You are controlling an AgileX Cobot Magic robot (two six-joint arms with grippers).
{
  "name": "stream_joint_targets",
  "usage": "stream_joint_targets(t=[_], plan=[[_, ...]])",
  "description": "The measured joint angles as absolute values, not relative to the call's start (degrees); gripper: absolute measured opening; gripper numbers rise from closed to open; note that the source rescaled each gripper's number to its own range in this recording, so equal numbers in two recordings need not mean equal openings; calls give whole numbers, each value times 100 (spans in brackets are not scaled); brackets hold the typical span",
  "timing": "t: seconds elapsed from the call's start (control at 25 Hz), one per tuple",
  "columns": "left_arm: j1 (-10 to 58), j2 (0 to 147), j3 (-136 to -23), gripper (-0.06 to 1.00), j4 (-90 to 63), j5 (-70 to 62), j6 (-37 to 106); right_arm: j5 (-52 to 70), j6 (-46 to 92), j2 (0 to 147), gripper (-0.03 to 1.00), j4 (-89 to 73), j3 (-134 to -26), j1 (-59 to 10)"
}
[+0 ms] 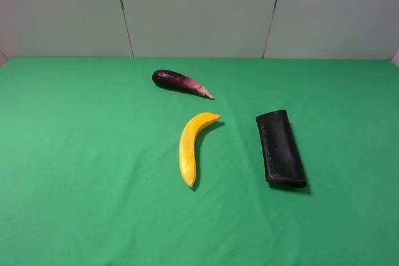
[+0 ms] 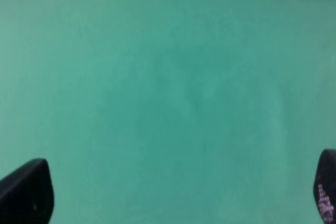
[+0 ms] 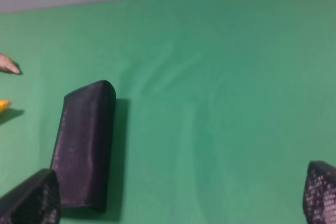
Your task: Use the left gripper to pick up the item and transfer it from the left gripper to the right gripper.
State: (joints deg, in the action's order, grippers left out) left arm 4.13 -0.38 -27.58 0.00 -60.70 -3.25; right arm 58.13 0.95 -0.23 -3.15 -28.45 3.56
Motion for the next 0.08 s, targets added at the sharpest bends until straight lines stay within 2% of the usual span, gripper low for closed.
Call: stream_joint_targets(t=[0.08], plan=[[413, -38, -2758, 100, 0, -6070, -325, 5813, 95, -23, 100, -315, -2845, 356]])
